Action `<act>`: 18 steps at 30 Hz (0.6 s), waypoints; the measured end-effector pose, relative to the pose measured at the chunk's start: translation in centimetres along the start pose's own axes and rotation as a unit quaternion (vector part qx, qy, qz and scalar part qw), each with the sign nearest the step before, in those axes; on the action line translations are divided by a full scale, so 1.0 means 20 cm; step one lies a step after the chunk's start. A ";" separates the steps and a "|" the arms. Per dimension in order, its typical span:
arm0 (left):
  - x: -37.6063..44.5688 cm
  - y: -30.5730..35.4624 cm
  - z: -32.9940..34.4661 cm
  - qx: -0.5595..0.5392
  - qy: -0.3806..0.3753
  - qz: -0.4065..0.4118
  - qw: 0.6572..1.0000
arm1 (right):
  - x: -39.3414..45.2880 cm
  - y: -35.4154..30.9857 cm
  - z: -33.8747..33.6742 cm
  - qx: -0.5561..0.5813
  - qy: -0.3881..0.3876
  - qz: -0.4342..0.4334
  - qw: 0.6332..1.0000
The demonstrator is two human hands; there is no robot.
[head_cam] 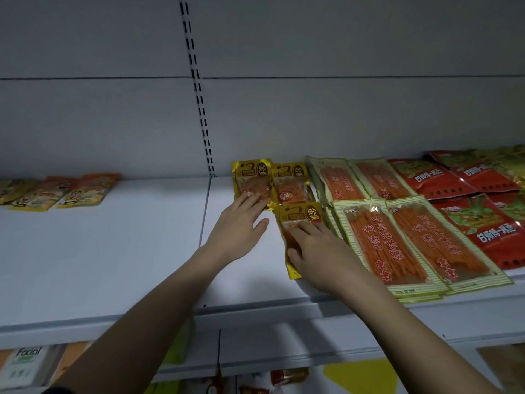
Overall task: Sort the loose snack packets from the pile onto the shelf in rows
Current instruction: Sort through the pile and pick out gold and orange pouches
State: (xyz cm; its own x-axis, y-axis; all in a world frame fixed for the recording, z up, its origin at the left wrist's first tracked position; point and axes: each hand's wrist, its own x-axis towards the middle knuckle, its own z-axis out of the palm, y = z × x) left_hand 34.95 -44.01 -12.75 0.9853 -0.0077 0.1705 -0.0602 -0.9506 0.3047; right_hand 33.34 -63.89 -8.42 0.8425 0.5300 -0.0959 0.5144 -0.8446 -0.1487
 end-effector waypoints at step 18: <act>-0.65 -0.28 -0.53 -0.088 0.142 -0.300 0.939 | 0.28 -0.60 -0.15 0.106 0.060 -0.230 0.965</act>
State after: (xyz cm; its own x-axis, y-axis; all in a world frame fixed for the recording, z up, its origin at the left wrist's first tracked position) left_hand 20.73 -35.24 -6.74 0.7697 0.6196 0.1538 0.4425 -0.6914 0.5711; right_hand 32.33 -50.92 -4.29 0.5513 0.8223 0.1412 0.8054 -0.4803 -0.3475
